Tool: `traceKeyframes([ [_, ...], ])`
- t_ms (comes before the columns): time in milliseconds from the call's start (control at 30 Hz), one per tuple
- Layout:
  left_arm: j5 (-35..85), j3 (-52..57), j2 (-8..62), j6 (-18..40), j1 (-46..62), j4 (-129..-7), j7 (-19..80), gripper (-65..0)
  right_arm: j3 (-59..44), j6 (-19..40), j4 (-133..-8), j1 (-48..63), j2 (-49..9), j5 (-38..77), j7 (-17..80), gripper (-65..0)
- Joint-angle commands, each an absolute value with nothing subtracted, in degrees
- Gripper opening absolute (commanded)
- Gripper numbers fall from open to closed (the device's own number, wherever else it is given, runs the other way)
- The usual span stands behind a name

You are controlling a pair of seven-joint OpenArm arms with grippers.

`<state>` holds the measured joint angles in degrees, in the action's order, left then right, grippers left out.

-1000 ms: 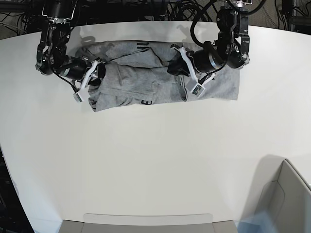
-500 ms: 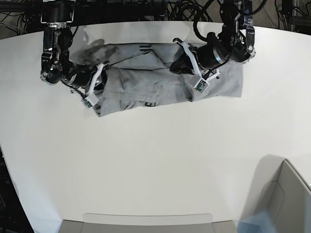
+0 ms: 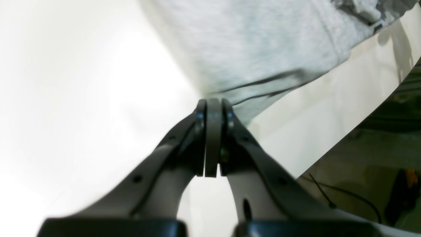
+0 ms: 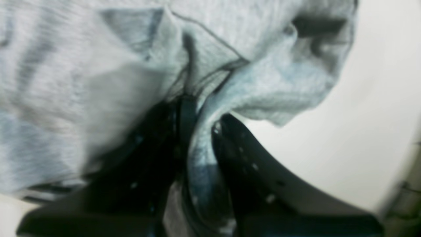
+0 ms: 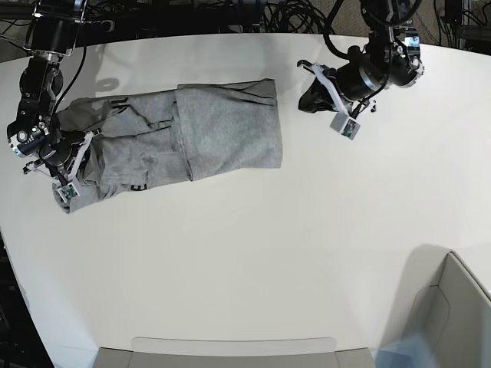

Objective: Fold the T-shirt properly
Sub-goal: 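Lift and fold the shirt over with the right gripper toward the left gripper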

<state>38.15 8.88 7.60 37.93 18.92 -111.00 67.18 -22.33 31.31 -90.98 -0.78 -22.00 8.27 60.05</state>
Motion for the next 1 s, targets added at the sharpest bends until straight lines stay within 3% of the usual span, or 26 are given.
traceKeyframes([
  [0, 39.08, 10.33, 7.87, 38.2, 19.3, -112.04, 66.15, -65.0, -22.55, 31.16, -94.29, -1.8, -22.02, 7.6, 59.03, -65.0],
  [300, 39.08, 17.45, 7.87, 38.2, 20.88, -111.78, 66.15, -65.0, -7.25, 31.16, -112.4, 0.75, -13.05, -11.74, 63.78, -65.0],
  [667, 39.08, 17.63, 7.87, 38.2, 20.88, -111.69, 66.15, -65.0, 12.09, 30.55, -112.84, 0.92, -4.62, -33.8, 63.78, -65.0],
  [967, 38.73, 17.71, 7.87, 38.2, 20.53, -111.6, 66.15, -65.0, 19.82, 25.71, -110.55, 1.8, -1.63, -36.62, 63.87, -65.0],
])
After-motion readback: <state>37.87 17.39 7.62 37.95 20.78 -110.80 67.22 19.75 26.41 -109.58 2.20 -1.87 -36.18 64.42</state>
